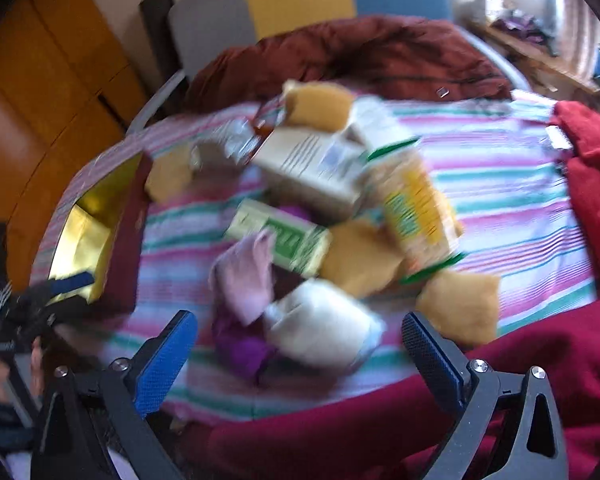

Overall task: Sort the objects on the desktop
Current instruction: 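Grasp the purple packet with the right tool while the left tool approaches the pink sock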

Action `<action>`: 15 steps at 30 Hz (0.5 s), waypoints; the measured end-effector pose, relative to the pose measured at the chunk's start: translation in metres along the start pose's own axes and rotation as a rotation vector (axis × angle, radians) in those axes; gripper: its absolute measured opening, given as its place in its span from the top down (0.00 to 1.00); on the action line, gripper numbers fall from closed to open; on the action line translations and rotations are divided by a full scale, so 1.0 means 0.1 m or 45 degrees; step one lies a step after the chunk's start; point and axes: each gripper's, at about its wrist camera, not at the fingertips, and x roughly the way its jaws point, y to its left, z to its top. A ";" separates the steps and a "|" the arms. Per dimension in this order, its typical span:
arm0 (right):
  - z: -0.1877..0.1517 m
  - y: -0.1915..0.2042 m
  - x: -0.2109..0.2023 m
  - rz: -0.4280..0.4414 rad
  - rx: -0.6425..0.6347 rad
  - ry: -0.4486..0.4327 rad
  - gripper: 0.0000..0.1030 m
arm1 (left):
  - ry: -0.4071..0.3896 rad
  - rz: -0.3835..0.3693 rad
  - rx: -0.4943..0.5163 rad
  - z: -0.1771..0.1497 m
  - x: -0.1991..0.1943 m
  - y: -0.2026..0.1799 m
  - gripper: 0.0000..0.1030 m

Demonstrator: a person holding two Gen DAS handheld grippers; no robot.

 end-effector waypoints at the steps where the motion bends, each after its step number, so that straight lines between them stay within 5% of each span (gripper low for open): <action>1: -0.04 0.06 0.02 0.019 -0.034 0.021 0.09 | 0.000 -0.003 -0.001 0.03 0.02 -0.01 0.24; 6: -0.30 0.30 0.19 0.133 -0.058 0.107 0.11 | 0.009 -0.014 -0.009 0.12 0.10 -0.01 0.24; 11: -0.39 0.31 0.48 0.121 0.127 0.118 0.12 | 0.027 -0.019 -0.008 0.12 0.17 0.00 0.24; 15: -0.35 0.41 0.60 0.042 0.113 0.069 0.13 | 0.024 -0.021 -0.018 0.13 0.17 0.03 0.24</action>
